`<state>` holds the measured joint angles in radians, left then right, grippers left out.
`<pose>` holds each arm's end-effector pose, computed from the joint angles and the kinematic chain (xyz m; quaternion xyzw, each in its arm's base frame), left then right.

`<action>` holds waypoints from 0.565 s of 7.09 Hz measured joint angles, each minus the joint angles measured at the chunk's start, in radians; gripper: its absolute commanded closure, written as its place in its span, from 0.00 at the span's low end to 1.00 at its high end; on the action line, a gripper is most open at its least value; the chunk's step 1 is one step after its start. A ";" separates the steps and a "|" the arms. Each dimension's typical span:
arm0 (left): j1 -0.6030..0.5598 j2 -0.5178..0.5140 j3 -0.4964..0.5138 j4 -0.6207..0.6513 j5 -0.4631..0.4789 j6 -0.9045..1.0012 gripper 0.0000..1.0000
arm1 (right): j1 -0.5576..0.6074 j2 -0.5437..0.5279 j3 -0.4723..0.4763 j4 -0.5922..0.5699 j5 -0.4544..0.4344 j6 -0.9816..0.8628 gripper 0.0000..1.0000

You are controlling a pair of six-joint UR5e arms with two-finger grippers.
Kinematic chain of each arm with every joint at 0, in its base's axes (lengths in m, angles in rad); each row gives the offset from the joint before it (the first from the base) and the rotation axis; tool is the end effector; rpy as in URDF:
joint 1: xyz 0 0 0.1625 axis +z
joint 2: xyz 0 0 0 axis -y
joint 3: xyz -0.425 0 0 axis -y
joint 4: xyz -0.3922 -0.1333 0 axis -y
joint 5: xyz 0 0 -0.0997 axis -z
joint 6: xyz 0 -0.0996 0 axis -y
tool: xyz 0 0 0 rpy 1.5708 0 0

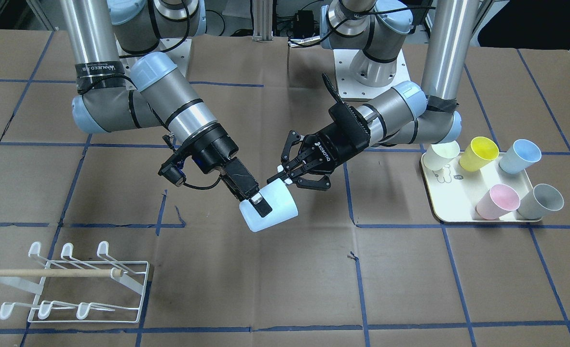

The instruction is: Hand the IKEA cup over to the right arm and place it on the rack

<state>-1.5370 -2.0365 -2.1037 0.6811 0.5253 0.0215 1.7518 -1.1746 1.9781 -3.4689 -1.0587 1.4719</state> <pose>-0.2031 -0.4889 0.2916 -0.2885 -0.7036 0.5191 0.3902 0.2798 -0.5172 0.3211 0.3917 0.7392 -0.1820 0.5168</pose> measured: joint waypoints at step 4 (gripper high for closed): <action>0.000 -0.004 0.004 0.000 0.001 0.000 0.41 | -0.001 -0.002 -0.001 -0.001 0.003 0.000 0.50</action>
<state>-1.5370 -2.0402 -2.1001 0.6809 0.5264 0.0211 1.7506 -1.1762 1.9768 -3.4694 -1.0553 1.4721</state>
